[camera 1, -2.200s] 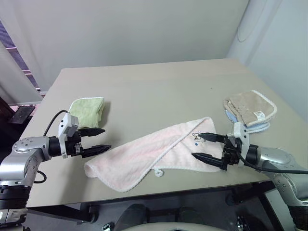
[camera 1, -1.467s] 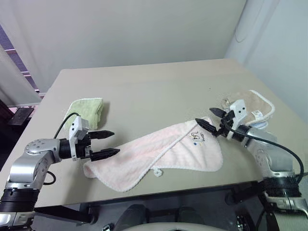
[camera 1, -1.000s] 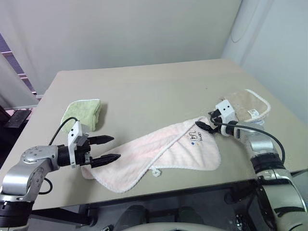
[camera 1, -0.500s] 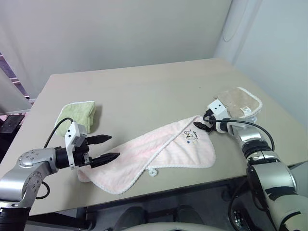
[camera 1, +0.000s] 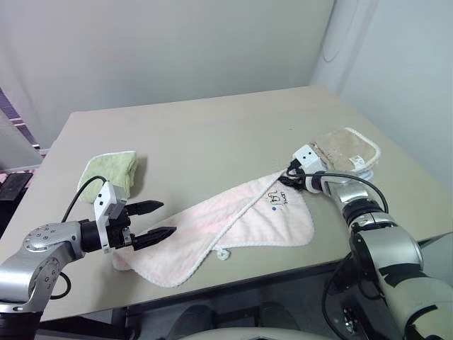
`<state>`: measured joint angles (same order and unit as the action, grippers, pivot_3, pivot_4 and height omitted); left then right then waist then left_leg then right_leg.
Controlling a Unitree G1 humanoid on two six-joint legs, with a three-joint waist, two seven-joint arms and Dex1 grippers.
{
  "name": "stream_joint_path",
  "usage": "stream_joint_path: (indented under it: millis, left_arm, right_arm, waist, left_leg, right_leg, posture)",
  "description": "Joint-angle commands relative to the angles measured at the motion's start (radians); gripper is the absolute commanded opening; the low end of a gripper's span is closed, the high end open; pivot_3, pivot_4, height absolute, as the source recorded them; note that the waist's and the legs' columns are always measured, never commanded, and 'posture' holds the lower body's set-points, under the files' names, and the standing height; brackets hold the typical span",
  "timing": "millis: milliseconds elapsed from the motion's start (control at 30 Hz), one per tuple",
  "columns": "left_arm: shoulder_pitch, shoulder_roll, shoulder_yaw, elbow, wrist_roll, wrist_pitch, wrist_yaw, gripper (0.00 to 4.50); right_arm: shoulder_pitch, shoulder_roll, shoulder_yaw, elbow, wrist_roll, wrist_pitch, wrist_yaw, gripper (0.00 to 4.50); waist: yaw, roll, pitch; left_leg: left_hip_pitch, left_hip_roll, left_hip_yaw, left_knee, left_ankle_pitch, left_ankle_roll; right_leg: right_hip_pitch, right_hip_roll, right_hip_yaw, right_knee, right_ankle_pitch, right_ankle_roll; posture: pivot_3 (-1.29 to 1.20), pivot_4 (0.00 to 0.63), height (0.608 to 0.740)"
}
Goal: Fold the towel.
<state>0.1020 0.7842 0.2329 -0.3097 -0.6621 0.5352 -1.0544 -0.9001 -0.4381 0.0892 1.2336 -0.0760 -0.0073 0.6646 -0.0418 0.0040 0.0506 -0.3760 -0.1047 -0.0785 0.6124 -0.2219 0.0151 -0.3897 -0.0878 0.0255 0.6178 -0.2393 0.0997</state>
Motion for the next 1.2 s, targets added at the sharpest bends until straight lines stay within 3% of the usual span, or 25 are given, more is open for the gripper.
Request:
stream_joint_path:
  millis: [33, 167, 200, 400, 533, 633, 733, 900, 1200]
  left_arm:
    - [-0.004, 0.008, 0.035, 0.002, 0.001, -0.03, -0.011, 4.5]
    - [-0.01, 0.015, 0.038, 0.015, 0.001, -0.035, -0.02, 4.5]
    - [-0.012, 0.018, 0.038, 0.017, 0.001, -0.033, -0.023, 4.5]
    - [-0.022, 0.027, 0.025, 0.039, 0.013, -0.045, -0.048, 4.5]
    - [-0.048, 0.029, 0.012, 0.044, 0.016, -0.04, -0.064, 4.5]
    - [-0.065, 0.036, -0.005, 0.047, 0.019, -0.035, -0.086, 4.5]
    - [-0.083, 0.037, -0.036, 0.059, 0.043, -0.05, -0.098, 4.5]
    - [-0.114, -0.006, -0.123, 0.047, 0.087, -0.074, -0.092, 4.5]
    - [-0.113, -0.021, -0.229, 0.048, 0.169, -0.163, -0.123, 4.5]
  right_arm:
    - [-0.024, -0.014, -0.023, 0.012, -0.005, -0.015, -0.026, 1.66]
    - [-0.027, -0.022, -0.048, -0.001, 0.017, -0.018, 0.001, 0.22]
    - [-0.027, -0.023, -0.059, -0.013, 0.03, -0.018, 0.018, 0.05]
    - [0.004, -0.035, -0.111, -0.161, 0.105, 0.012, 0.141, 0.05]
    - [0.107, -0.046, -0.146, -0.531, 0.213, 0.177, 0.226, 0.05]
    - [0.168, -0.046, -0.173, -0.832, 0.276, 0.344, 0.177, 0.05]
    - [0.164, -0.022, -0.206, -0.974, 0.32, 0.448, 0.095, 0.05]
    - [0.066, 0.031, -0.225, -0.968, 0.326, 0.485, -0.039, 0.05]
    - [-0.105, 0.091, -0.213, -0.751, 0.266, 0.372, -0.192, 0.05]
  waist:
    - [0.0, 0.0, 0.0]
    - [-0.001, 0.001, 0.001]
    - [-0.002, 0.001, 0.001]
    - [-0.002, 0.004, 0.002]
    - [0.0, 0.004, 0.003]
    - [0.005, 0.005, 0.003]
    - [0.005, 0.004, 0.003]
    - [0.005, 0.005, 0.003]
    - [0.005, 0.005, 0.003]
  left_leg:
    - [0.0, 0.0, 0.0, 0.0, 0.0, 0.0]
    - [0.0, 0.0, 0.0, 0.0, 0.0, 0.0]
    - [0.0, 0.0, 0.0, 0.0, 0.0, 0.0]
    - [0.0, 0.0, 0.0, -0.001, 0.0, 0.0]
    - [-0.001, 0.0, -0.001, -0.001, 0.0, 0.0]
    - [-0.007, 0.0, -0.002, -0.001, 0.0, 0.0]
    - [-0.015, 0.0, -0.002, 0.001, 0.0, 0.0]
    - [-0.015, 0.0, -0.002, 0.0, 0.0, -0.001]
    - [-0.015, -0.001, -0.002, -0.001, 0.0, -0.001]
  right_leg:
    - [0.0, 0.0, 0.0, 0.0, 0.0, 0.0]
    - [0.0, 0.0, 0.0, 0.0, 0.0, 0.0]
    - [0.0, 0.0, 0.0, 0.0, 0.0, 0.0]
    - [0.0, 0.0, 0.0, 0.0, 0.0, 0.0]
    - [-0.001, 0.0, 0.0, 0.0, -0.001, 0.0]
    - [-0.005, -0.001, 0.0, 0.001, -0.001, 0.0]
    - [-0.016, -0.001, 0.0, 0.004, -0.001, 0.0]
    - [-0.016, -0.001, 0.0, 0.004, 0.0, 0.0]
    - [-0.017, 0.0, 0.0, 0.002, 0.0, 0.0]
  posture:
    - [0.0, 0.0, 0.74]
    - [0.0, 0.0, 0.74]
    - [0.0, 0.0, 0.74]
    - [0.0, 0.0, 0.74]
    - [0.0, 0.0, 0.74]
    - [0.0, 0.0, 0.74]
    - [0.0, 0.0, 0.74]
    - [0.0, 0.0, 0.74]
    - [0.0, 0.0, 0.74]
